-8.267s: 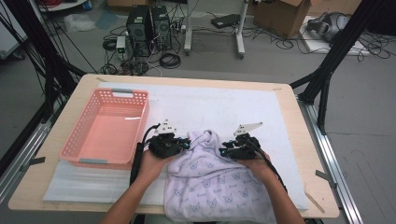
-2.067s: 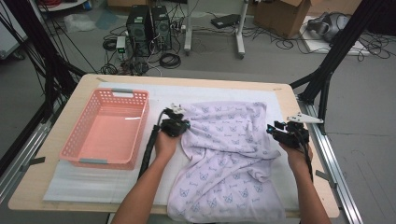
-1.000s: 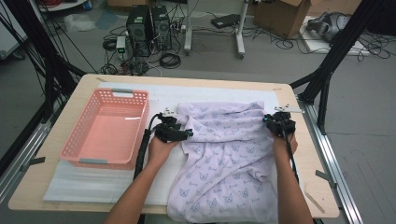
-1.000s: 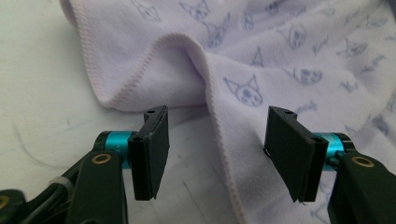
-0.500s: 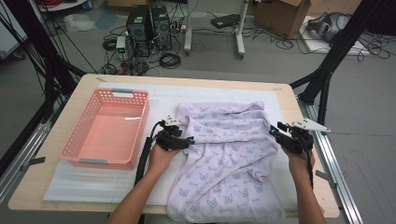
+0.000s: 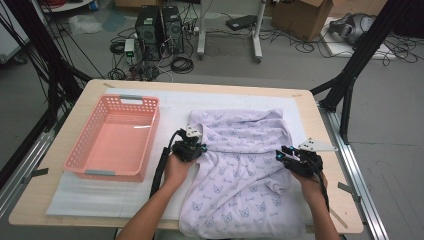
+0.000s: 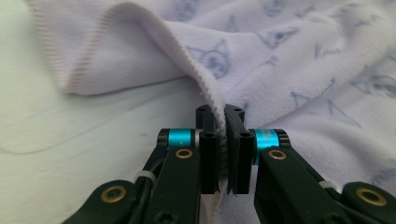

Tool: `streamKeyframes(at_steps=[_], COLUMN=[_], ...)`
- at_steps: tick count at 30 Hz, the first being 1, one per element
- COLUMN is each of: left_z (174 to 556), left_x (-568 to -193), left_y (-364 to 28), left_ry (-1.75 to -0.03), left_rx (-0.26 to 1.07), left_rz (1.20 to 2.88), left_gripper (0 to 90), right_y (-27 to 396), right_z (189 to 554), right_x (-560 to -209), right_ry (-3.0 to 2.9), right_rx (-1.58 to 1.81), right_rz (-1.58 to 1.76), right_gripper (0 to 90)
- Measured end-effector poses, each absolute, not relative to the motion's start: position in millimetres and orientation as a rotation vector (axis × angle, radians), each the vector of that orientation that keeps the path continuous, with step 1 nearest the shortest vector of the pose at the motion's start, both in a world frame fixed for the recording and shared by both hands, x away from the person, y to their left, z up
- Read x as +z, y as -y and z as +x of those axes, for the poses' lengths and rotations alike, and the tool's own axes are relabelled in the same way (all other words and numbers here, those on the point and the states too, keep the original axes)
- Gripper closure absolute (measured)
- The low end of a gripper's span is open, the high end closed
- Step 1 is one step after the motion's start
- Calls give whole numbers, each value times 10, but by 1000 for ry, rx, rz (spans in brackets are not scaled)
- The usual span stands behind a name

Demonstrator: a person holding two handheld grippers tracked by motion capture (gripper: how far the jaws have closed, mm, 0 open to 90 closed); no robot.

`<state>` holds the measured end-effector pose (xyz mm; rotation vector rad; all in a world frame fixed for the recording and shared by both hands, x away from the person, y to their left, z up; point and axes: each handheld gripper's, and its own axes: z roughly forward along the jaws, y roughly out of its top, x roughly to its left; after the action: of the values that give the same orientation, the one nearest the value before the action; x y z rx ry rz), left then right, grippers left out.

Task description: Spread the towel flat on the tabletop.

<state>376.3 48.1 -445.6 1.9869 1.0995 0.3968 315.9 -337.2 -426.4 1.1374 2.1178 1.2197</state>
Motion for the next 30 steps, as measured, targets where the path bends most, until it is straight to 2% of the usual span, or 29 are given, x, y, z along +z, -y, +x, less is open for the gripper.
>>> streamKeyframes(at_steps=[4,8,15,18,22,23,24,30], left_z=[3877,3971,4060,4086,4091,4096,4100,4123], left_x=[-4447,-4458,-4328,-4352,-4357,-4365,-4376,-4400], left_y=[-676,-785,-916,-965,-933,-934,-931,-926], left_ry=[-1202,-1270,-1278,-1294,-1275,-1278,-1286,-1263], left_rx=[426,439,526,506,514,515,510,509], left_rz=[1856,1815,1763,1746,1743,1741,1739,1741], left_gripper=[852,853,856,854,854,854,854,853], right_y=[3321,3335,3451,3395,3235,3218,3214,3300], right_z=[3163,3172,3239,3288,3406,3417,3445,3661], right_x=[-4271,-4274,-4332,-4377,-4505,-4485,-4471,-4481], right_ry=[-2116,-2081,-2057,-2100,-2232,-2228,-2244,-2111], right_rx=[1222,1229,1211,1207,1079,1078,1065,1026], right_rz=[1136,1183,1294,1280,1280,1269,1259,1304], right_gripper=[598,568,533,529,623,765,826,852])
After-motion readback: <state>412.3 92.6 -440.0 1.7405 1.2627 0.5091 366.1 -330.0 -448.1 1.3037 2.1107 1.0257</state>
